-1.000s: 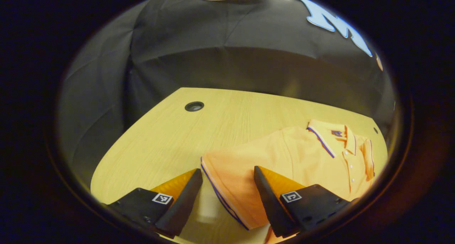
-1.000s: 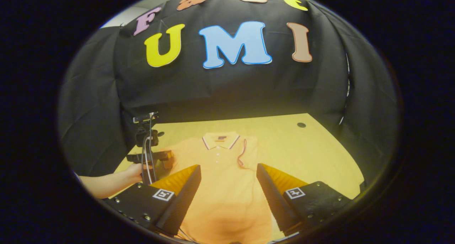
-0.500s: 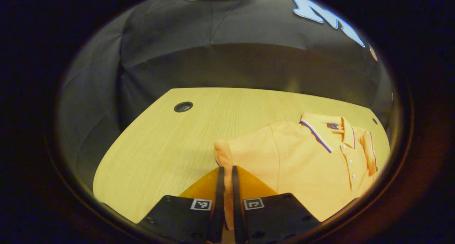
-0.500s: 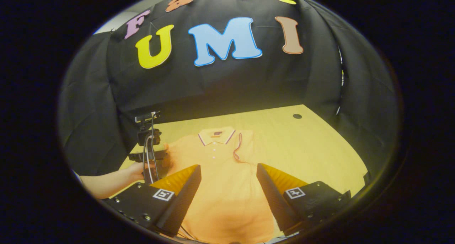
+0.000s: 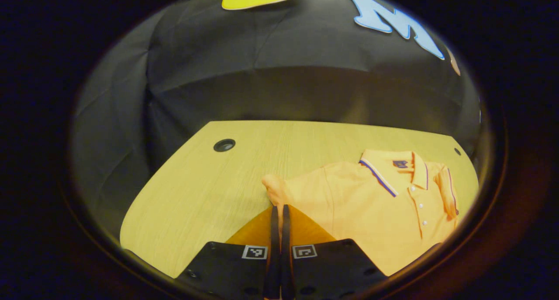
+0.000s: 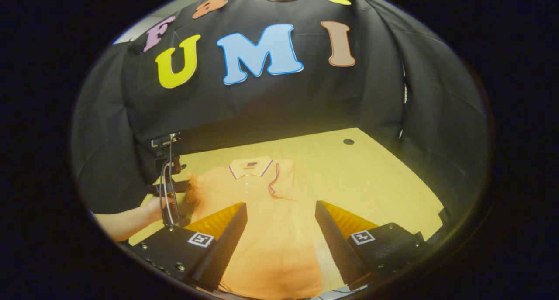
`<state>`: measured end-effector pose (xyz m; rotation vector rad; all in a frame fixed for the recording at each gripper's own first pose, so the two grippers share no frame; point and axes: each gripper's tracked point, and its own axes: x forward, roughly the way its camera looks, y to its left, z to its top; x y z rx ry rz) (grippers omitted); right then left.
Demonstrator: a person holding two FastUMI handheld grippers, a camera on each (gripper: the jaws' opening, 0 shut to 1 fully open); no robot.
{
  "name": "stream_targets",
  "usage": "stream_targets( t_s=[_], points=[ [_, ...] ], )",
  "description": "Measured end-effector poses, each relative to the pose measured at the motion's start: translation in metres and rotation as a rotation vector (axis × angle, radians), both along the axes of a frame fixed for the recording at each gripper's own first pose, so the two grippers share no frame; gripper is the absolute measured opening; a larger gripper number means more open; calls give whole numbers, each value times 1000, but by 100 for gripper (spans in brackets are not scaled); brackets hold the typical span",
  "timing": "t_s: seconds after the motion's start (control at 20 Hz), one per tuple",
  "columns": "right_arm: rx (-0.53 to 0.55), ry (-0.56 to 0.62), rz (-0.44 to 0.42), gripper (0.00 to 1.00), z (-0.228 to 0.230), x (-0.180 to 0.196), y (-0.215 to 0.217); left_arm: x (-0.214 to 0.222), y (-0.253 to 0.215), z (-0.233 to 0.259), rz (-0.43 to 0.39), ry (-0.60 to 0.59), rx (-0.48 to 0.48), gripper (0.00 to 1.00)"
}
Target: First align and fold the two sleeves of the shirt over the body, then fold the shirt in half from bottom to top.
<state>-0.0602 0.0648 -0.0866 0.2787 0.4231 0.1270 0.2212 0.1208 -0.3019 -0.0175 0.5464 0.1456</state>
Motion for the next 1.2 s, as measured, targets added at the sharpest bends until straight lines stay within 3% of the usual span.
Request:
stream_targets(
  t_s=[0.3,0.6,0.8,1.0,1.1,1.15,1.2],
  points=[
    [3,3,5,98,1,0,8,4,-58,33,-126,-52,-3,7],
    [1,20,-31,98,-4,-11,25,1,-107,23,-264,-11,15,7],
    [20,35,-37,98,-8,-18,34,-1,-122,13,-311,21,33,7],
    [17,19,-24,94,-6,-22,31,-10,-130,8,-316,54,17,17],
    [9,20,-12,98,-9,-26,28,-18,-133,11,-314,61,-6,29],
    [-2,19,-7,97,-10,-28,25,-24,-135,11,-314,63,-9,45],
    [-14,17,-1,98,-11,-29,23,-29,-137,13,-316,60,-12,51]
  ],
)
